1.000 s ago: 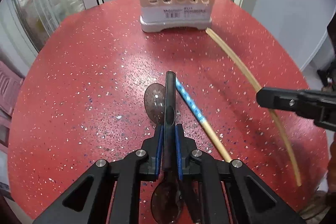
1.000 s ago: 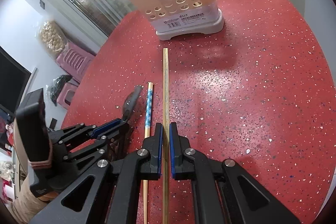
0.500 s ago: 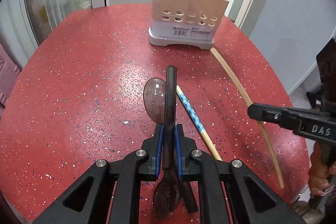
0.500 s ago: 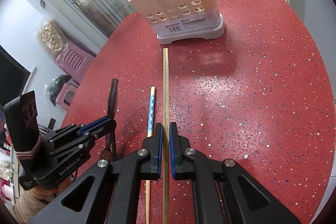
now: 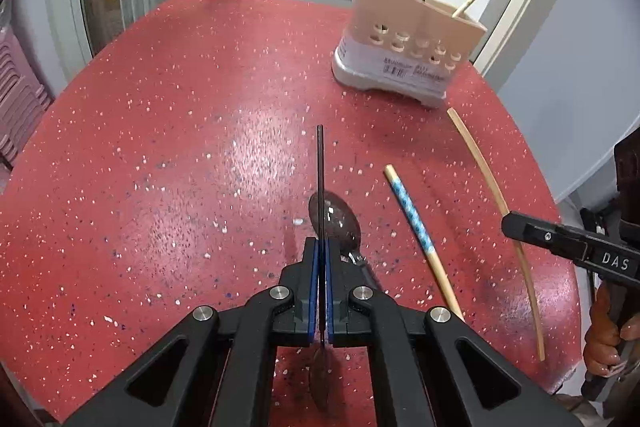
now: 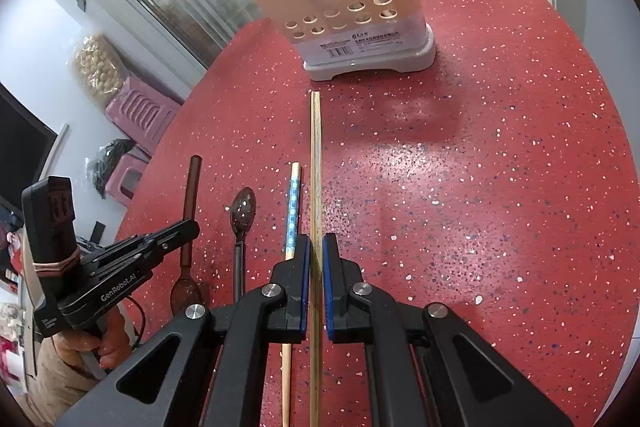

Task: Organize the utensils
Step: 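Lift the chopstick with the right tool while the left tool lifts the spoon, then carry chopstick and spoon to the beige holder and open both tools inside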

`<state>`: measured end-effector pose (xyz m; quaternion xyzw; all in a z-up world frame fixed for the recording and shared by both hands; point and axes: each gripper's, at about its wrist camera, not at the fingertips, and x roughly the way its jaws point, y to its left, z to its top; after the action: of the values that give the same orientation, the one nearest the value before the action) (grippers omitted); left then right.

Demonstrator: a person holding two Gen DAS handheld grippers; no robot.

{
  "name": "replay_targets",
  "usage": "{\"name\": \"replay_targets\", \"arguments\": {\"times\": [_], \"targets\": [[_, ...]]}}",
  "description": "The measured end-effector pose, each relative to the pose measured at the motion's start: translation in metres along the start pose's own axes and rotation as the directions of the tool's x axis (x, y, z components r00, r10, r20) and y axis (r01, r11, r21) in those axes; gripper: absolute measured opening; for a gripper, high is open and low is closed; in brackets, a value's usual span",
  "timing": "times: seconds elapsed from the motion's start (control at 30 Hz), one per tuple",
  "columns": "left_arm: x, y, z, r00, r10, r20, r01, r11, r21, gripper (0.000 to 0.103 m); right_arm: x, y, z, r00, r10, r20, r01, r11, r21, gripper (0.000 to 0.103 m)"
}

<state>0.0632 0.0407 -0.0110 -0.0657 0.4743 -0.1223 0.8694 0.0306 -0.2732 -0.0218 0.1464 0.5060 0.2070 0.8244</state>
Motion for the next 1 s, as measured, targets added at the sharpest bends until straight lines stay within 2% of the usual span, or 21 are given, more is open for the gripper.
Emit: {"name": "replay_targets", "arguments": {"times": [0.27, 0.57, 0.8, 1.0], "targets": [[-0.024, -0.013, 0.024, 0.994, -0.026, 0.104, 0.026, 1.0, 0.009, 0.028, -0.017, 0.0, 0.019, 0.999, 0.003, 0.046, -0.002, 1.0, -0.017, 0.007], [-0.046, -0.031, 0.089, 0.97, -0.086, 0.228, 0.083, 0.996, 0.023, 0.028, -0.049, 0.004, 0.069, 0.988, -0.017, 0.15, 0.028, 0.997, -0.066, 0.007], [-0.048, -0.046, 0.151, 0.945, -0.112, 0.307, 0.101, 0.994, 0.052, 0.028, -0.07, 0.018, 0.124, 0.967, -0.016, 0.252, 0.046, 0.993, -0.113, 0.007], [-0.04, -0.056, 0.201, 0.923, -0.104, 0.369, 0.092, 0.994, 0.049, 0.028, -0.081, 0.031, 0.168, 0.937, 0.01, 0.349, 0.054, 0.983, -0.174, 0.007]]}}
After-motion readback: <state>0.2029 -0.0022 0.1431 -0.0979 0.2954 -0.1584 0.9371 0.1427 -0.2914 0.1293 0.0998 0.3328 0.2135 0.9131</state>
